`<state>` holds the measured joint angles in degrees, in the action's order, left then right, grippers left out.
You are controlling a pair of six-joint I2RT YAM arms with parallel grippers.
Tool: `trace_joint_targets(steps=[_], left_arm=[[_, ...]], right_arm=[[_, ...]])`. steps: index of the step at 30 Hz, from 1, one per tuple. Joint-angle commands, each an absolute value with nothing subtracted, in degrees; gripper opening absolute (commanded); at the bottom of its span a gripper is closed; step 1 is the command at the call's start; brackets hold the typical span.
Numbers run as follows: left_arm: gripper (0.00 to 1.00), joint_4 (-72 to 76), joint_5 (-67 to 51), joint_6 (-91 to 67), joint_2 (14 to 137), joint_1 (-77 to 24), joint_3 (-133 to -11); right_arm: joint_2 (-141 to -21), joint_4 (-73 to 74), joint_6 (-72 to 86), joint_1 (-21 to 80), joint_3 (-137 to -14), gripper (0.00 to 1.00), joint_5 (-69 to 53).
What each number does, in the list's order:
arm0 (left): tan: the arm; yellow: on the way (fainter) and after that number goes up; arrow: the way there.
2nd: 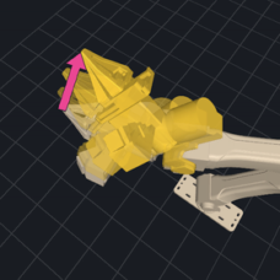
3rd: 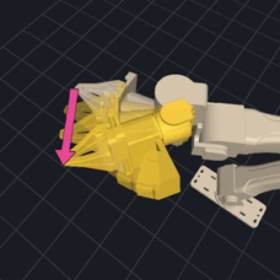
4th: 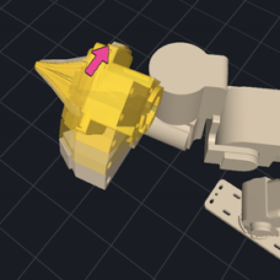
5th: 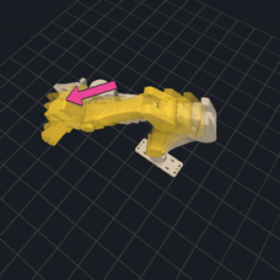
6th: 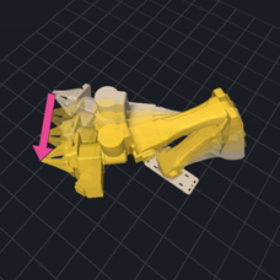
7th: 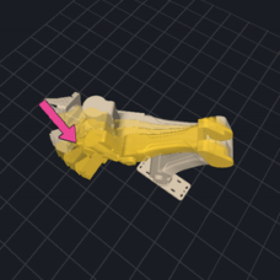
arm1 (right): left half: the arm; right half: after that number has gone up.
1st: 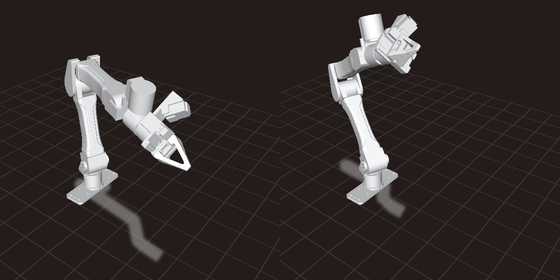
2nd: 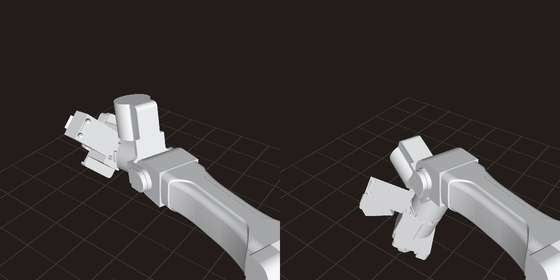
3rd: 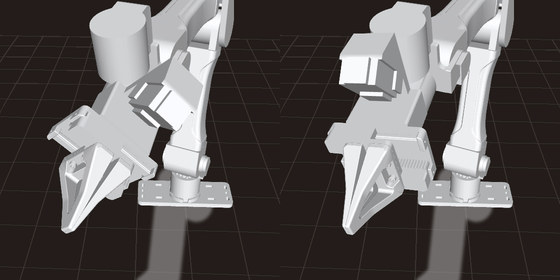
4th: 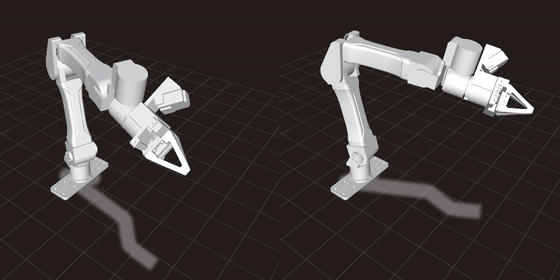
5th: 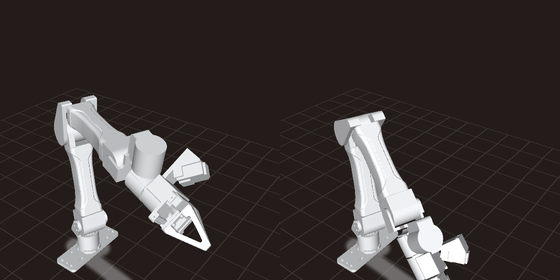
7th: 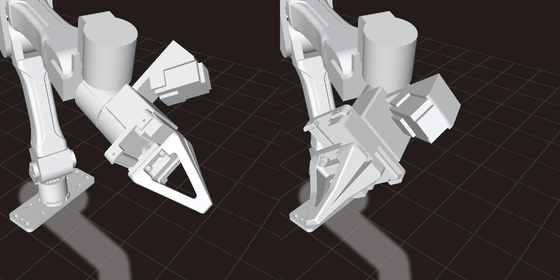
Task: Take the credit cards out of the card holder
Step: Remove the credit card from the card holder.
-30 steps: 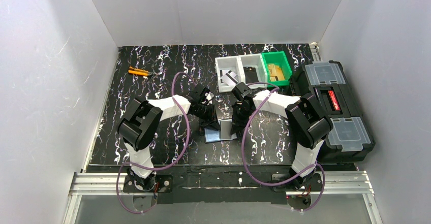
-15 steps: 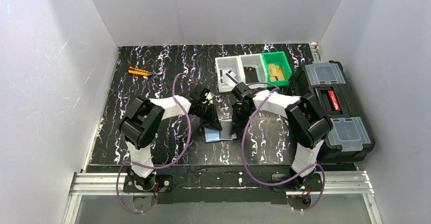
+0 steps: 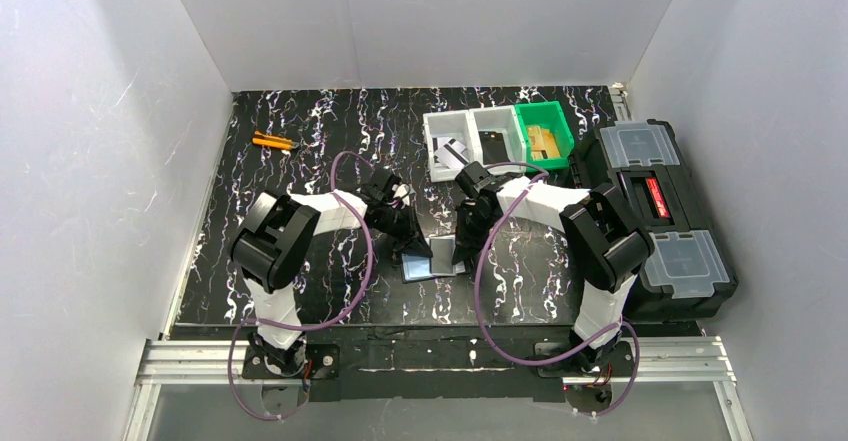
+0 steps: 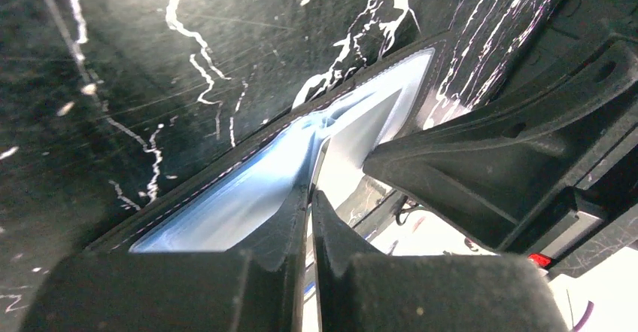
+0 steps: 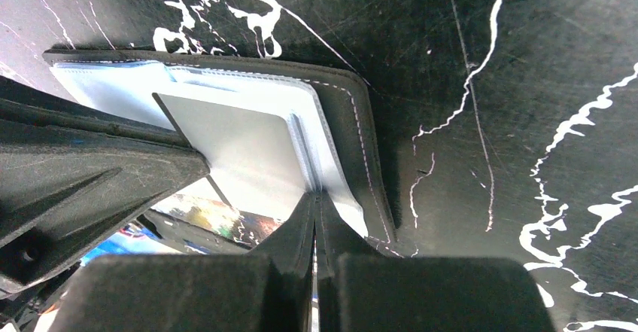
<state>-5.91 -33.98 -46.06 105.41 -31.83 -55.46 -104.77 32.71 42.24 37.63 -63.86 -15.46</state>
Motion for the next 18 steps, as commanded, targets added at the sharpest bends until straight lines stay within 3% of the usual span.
trace_joint_targets(steps=[1,18], left_arm=[[0.00,-7.9,-33.7,-44.9,102.1,-29.3,-54.2],[0.03,-8.3,-36.0,-44.3,101.7,-27.9,-53.9]], right_arm=[[-107.9,31.3,42.8,38.4,-62.7,0.01,-11.5],[-108.1,31.3,43.0,38.2,-62.7,0.01,-11.6]])
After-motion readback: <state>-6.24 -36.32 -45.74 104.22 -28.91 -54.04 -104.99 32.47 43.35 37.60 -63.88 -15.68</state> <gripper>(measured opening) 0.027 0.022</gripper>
